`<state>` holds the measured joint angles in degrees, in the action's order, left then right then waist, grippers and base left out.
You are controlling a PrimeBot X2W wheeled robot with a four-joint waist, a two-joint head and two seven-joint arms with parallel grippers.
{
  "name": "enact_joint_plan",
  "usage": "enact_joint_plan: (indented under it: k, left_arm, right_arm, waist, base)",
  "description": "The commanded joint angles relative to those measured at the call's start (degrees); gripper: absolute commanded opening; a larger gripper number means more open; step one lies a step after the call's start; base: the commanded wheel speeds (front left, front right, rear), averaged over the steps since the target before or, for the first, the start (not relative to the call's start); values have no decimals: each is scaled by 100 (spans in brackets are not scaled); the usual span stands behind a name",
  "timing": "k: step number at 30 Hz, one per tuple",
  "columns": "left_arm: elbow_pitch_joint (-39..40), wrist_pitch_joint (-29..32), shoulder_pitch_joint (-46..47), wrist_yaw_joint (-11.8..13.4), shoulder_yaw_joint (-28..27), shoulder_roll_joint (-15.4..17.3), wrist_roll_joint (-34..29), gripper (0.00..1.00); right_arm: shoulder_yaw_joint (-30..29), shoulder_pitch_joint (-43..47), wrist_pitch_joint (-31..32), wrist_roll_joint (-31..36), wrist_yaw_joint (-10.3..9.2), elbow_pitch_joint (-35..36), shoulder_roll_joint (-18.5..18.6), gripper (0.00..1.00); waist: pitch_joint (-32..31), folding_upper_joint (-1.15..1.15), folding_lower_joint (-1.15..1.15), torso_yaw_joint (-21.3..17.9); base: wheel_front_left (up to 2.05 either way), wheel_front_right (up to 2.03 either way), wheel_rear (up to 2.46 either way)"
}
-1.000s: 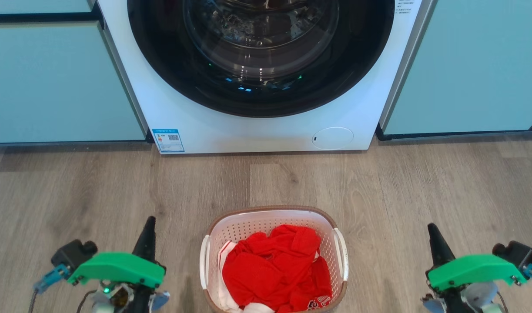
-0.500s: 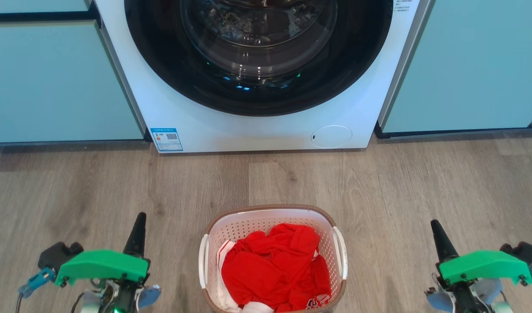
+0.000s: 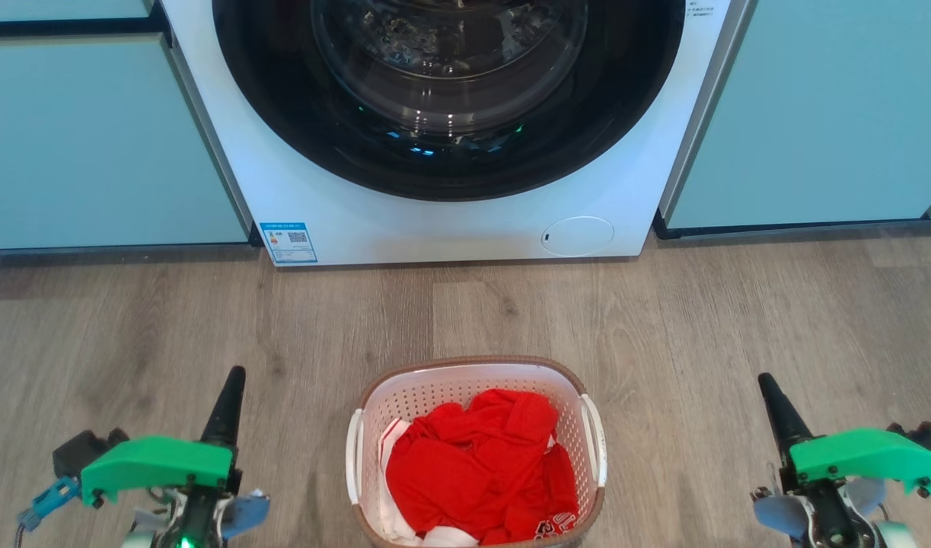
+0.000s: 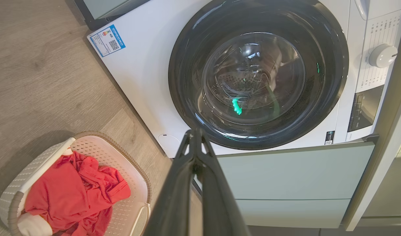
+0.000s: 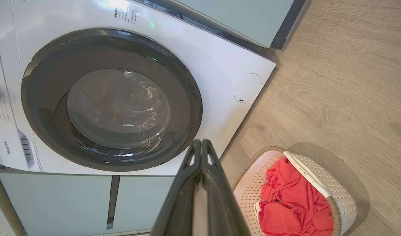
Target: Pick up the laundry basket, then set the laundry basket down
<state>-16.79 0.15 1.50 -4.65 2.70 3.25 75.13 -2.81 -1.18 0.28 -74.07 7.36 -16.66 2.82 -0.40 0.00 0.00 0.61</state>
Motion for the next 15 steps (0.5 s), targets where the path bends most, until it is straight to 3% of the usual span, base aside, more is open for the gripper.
enact_joint_plan:
  k: [1, 15]
  left_arm:
    - [229, 61, 372, -69, -246, 68, 161, 0]
    - [257, 319, 419, -189, -546, 66, 1089, 0]
  right_arm:
    - [38, -320, 55, -184, 10, 220, 115, 0]
    - [-111, -413, 307, -1160, 12, 249, 112, 0]
  waist:
    - [3, 0, 0, -3]
    - [34, 0, 0, -35]
  base:
    - [0, 0, 0]
    - [0, 0, 0]
